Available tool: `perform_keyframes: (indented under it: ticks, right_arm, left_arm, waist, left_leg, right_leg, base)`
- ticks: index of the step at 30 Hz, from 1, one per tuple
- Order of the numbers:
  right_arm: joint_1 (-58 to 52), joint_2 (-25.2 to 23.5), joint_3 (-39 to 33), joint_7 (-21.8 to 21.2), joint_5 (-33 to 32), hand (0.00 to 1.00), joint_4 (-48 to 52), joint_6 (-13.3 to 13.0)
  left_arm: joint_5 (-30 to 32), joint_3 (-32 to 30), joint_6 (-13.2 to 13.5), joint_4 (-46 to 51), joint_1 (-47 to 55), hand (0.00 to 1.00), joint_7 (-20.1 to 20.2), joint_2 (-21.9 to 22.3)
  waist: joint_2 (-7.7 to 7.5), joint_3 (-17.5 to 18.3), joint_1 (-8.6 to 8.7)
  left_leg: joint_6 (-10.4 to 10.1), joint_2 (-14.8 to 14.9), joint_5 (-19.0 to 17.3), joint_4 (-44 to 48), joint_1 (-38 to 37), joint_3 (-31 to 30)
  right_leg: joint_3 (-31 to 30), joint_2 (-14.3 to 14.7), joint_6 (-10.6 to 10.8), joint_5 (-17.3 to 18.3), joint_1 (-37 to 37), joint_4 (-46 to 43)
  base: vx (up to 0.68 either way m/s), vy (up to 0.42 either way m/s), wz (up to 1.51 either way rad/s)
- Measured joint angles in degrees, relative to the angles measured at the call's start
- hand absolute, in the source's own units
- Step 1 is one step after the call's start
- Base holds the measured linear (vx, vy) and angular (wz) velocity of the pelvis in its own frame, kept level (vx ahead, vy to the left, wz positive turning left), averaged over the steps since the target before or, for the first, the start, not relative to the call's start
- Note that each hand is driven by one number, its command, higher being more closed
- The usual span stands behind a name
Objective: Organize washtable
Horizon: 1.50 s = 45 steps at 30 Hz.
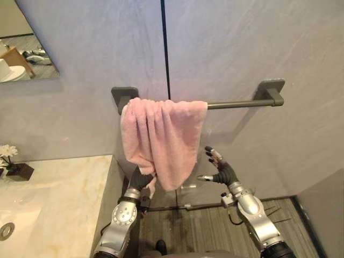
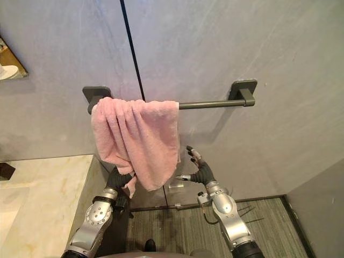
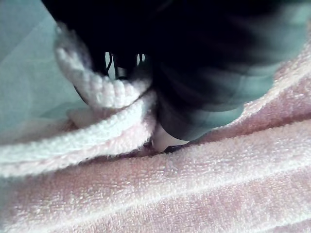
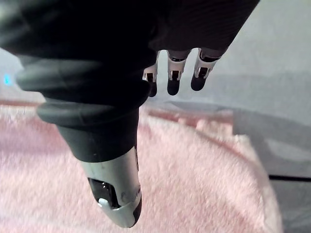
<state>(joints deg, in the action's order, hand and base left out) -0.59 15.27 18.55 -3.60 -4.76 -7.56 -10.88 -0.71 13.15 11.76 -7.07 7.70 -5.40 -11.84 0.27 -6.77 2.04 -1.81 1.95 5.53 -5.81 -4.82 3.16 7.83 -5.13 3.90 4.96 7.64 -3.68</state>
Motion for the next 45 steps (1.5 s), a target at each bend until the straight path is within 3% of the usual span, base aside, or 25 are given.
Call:
perform_keyframes:
  ticks: [1,2,7,17,27,34,37,45]
  right_arm:
    - [0.42,0.01,0.60,-0.23,-0.06,0.00,0.00,0.00]
    - [1.28,-0.02,1.83,-0.34,-0.35,1.00,-0.07,0.01]
    - [5.27,-0.45,4.87,-0.43,-1.69,1.00,-3.74,0.11]
    - [5.87,-0.94,2.95,0.67,-1.32,1.00,-5.70,0.17]
    - [0.48,-3.90,-15.30,6.03,0.88,1.00,-4.71,0.17]
    - [-1.69,-7.63,-20.50,6.72,0.92,1.00,-4.42,0.18]
    - [-1.87,-8.24,-21.24,7.08,0.92,1.00,-4.42,0.18]
    - [-2.15,-10.47,-23.84,7.09,0.88,1.00,-4.46,0.18]
  left_arm:
    - [0.00,0.18,0.00,0.00,-0.01,1.00,-0.01,0.02]
    - [0.01,0.32,0.01,0.00,-0.01,1.00,0.00,0.13]
    - [0.00,0.94,0.08,-0.02,-0.23,1.00,-0.17,1.02]
    - [-0.01,0.78,0.18,-0.12,-0.22,1.00,-0.97,1.50]
    - [-0.95,-2.84,0.65,0.00,0.41,1.00,-0.65,2.93]
    - [-1.41,-2.63,0.64,0.90,0.43,1.00,1.58,6.71]
    - [-1.41,-2.59,0.60,0.90,0.43,1.00,1.73,7.30]
    - [-1.42,-2.58,-0.07,0.26,0.75,1.00,2.82,8.26]
  waist:
    - [-0.06,0.10,-0.08]
    - [-0.13,0.15,-0.26]
    - [-0.02,0.47,-0.83]
    - [0.09,0.56,-1.32]
    - [0.13,0.61,-1.26]
    - [0.12,0.60,-0.89]
    - [0.11,0.61,0.12]
    - [0.05,0.63,0.37]
  left_leg:
    - [-0.04,0.00,0.04,0.01,0.12,-0.04]
    - [-0.05,-0.01,0.10,0.15,0.17,-0.16]
    - [0.10,-0.32,0.75,0.35,0.72,-1.62]
    - [-0.04,0.01,1.15,-0.03,0.61,-3.02]
    - [-0.13,0.14,1.16,-0.04,0.59,-2.81]
    - [-0.33,0.40,0.91,-0.04,0.34,-1.56]
    - [-0.44,0.44,0.71,-0.05,0.46,-1.45]
    - [-0.51,0.51,0.32,-0.05,0.52,-1.31]
  right_leg:
    - [0.03,0.01,-0.02,-0.02,-0.01,-0.02]
    - [0.11,0.03,-0.06,-0.08,0.04,-0.04]
    - [1.47,0.19,-0.10,-0.05,0.26,-0.01]
    - [2.75,0.40,-0.49,0.27,0.94,-0.19]
    - [2.57,0.39,-0.48,0.29,0.92,-0.05]
    - [1.50,0.54,-0.48,0.29,0.74,0.17]
    - [1.28,0.59,-0.43,0.34,0.17,0.18]
    - [1.12,1.07,-0.42,0.34,0.22,0.66]
  base:
    - [0.03,-0.014,0.04]
    - [0.04,-0.015,0.04]
    - [0.02,-0.025,0.13]
    - [-0.04,-0.016,0.08]
    - [-0.01,-0.008,-0.01]
    - [0.01,-0.018,-0.08]
    - [-0.02,-0.014,-0.04]
    - [0.00,-0.011,-0.02]
